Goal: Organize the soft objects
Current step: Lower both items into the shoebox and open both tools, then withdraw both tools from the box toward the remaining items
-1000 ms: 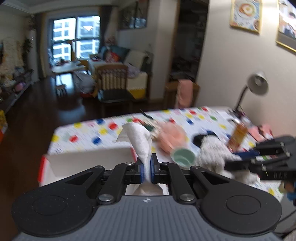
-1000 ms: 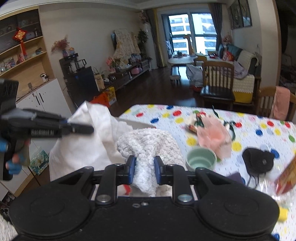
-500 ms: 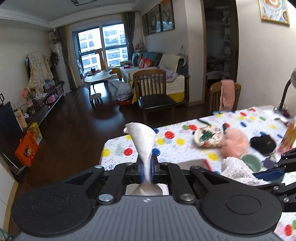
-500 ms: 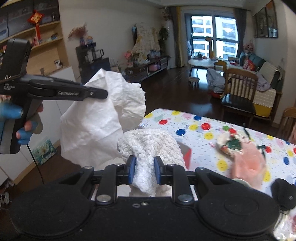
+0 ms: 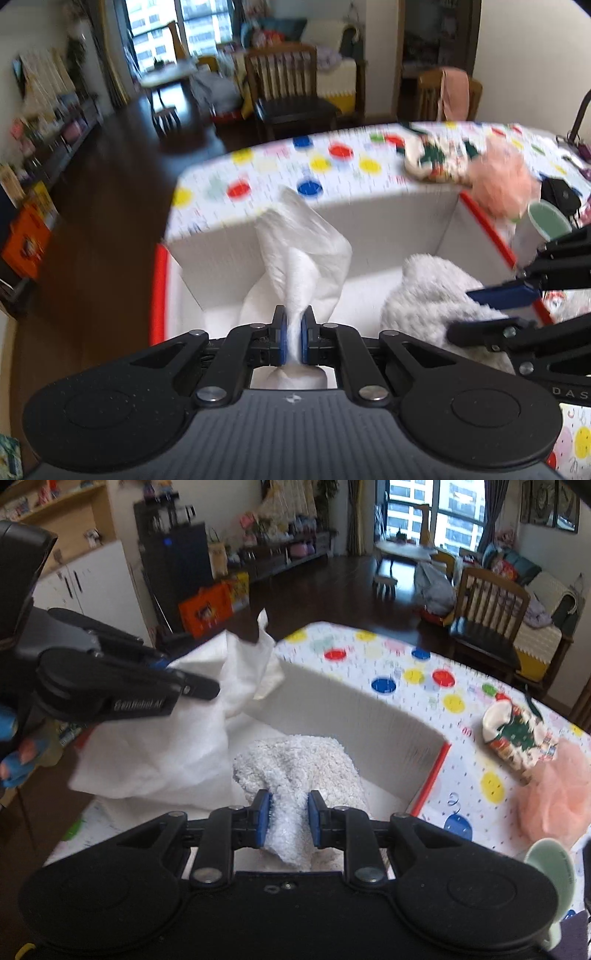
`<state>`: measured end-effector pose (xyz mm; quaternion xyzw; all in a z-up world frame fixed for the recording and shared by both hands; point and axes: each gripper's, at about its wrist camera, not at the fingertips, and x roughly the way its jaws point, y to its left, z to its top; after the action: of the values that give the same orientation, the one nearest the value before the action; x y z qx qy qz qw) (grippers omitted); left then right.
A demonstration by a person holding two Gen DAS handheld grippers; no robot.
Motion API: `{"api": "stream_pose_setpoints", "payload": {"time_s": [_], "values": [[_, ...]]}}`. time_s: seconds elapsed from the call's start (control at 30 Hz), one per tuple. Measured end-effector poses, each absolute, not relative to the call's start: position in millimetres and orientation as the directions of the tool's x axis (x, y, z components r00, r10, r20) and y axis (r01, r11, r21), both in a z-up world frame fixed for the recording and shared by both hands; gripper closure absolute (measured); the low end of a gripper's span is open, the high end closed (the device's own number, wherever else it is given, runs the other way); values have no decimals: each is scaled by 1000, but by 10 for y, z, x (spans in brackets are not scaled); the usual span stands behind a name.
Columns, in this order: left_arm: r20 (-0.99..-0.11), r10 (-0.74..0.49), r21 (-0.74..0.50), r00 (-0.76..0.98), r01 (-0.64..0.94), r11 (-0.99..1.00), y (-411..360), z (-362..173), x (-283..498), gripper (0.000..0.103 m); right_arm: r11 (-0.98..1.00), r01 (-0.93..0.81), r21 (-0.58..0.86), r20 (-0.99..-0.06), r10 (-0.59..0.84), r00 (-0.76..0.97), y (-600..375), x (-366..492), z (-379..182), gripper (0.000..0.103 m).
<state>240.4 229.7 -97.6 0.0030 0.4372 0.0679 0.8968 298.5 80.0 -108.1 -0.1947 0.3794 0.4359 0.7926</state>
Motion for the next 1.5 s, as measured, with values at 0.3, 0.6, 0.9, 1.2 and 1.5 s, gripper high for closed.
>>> {"api": "stream_pose_setpoints", "payload": {"time_s": [0.3,0.6,0.9,1.2,1.5], "values": [[-857,127,82,500,-112,990,2315,-1334,2585,96,549,-836,11,-829,472,299,991,3030,-1424,82],[-905,111,66,411,-122,990,2341,-1420,2683,95,543,-840,2,-857,434,278,1043,3006,-1563,77],[-892,75,14,447,-137,990,2388,-1319,2600,94,531,-847,17,-837,471,279,1019,2992,-1473,50],[-848,68,-19,526,-158,987,2411,-1037,2429,93,546,-836,49,-768,556,318,808,2881,-1166,39],[-788,87,-14,609,-158,987,2350,-805,2261,25,574,-815,77,-702,612,365,474,2776,-800,30]]}}
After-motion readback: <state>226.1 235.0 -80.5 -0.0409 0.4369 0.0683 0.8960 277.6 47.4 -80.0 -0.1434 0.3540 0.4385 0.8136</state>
